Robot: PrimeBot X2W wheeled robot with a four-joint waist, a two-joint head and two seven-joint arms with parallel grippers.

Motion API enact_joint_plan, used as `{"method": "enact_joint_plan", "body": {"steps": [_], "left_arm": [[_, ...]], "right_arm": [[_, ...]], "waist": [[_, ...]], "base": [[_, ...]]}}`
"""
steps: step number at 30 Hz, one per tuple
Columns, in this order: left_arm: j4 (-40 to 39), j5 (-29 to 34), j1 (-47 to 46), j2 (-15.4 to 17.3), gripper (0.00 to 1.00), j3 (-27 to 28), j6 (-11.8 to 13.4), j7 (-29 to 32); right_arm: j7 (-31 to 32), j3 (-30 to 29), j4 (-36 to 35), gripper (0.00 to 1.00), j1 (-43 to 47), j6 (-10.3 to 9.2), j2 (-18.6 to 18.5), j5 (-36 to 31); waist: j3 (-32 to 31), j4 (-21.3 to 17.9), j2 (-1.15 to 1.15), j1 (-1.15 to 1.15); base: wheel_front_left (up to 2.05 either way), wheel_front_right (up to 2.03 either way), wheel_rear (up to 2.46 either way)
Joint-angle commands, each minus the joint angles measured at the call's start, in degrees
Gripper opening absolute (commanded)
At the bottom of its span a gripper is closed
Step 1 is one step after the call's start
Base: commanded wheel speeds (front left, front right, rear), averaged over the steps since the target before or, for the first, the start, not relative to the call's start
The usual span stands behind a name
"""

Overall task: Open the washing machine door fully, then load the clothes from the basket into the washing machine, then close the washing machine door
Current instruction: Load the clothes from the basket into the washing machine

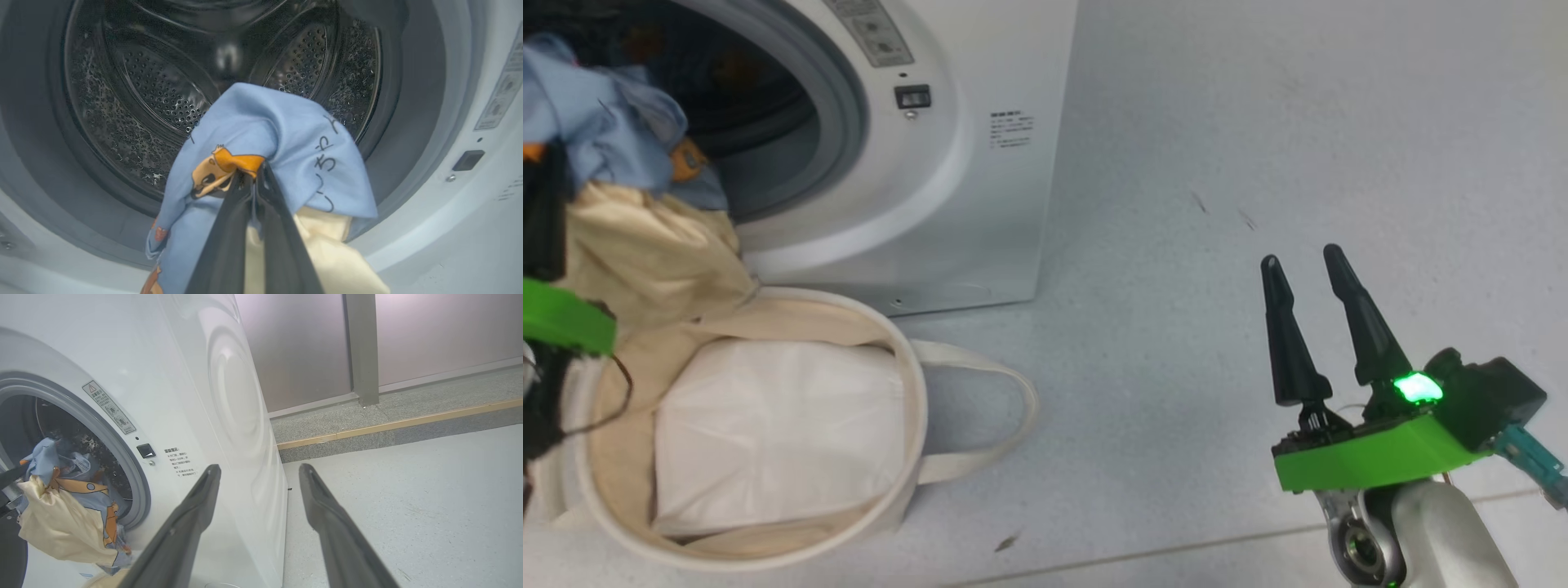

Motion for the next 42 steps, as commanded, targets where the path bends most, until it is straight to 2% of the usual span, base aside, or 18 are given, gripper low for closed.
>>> {"method": "enact_joint_plan", "body": {"steps": [1, 7, 12, 21, 31, 34, 42], "left_arm": [[0.15, -0.2, -3.57, 3.15, 0.0, 2.05, -0.38, 0.3], [10.75, -1.06, -11.66, 2.95, 0.0, -0.8, -2.36, 3.18], [17.3, -0.16, -18.78, 3.83, 0.0, -4.98, -2.92, 4.5], [23.72, -6.58, -33.8, 8.34, 0.0, -12.94, -2.99, 2.55], [28.62, -10.58, -44.87, 8.03, 0.0, -21.08, -2.99, 3.12], [31.02, -11.06, -49.48, 8.88, 0.0, -22.41, -2.99, 1.46], [34.88, -11.75, -59.3, 9.97, 0.0, -23.51, -3.0, -8.03]], "right_arm": [[-0.77, 1.35, -1.79, 1.0, -1.23, 0.03, -0.07, 0.47], [-1.61, 1.93, -1.97, 1.0, -1.92, 0.03, -0.07, 0.45], [-2.1, 2.25, -2.42, 1.0, -2.34, 0.03, -0.07, 0.26], [-2.72, 2.56, -3.88, 1.0, -2.4, 0.03, -0.07, 0.01], [-2.9, 2.33, -5.57, 1.0, -2.79, 0.03, -0.07, 0.16], [-2.91, 2.3, -6.54, 1.0, -3.18, 0.03, -0.07, 0.34], [-2.92, 1.43, -8.37, 1.0, -3.03, 0.03, -0.07, 0.65]], "waist": [[1.14, -0.95, 0.0, 0.0], [3.89, -2.69, 0.0, 0.0], [6.73, -3.79, 0.0, 0.0], [11.62, -5.82, 0.0, 0.0], [16.01, -5.94, 0.0, 0.0], [17.86, -6.42, 0.0, 0.0], [20.7, -6.95, 0.0, 0.0]], "base": [[0.0, 0.0, 0.0], [0.0, 0.0, 0.0], [0.0, 0.0, 0.0], [0.0, 0.0, 0.0], [0.0, 0.0, 0.0], [0.0, 0.0, 0.0], [0.0, 0.0, 0.0]]}}
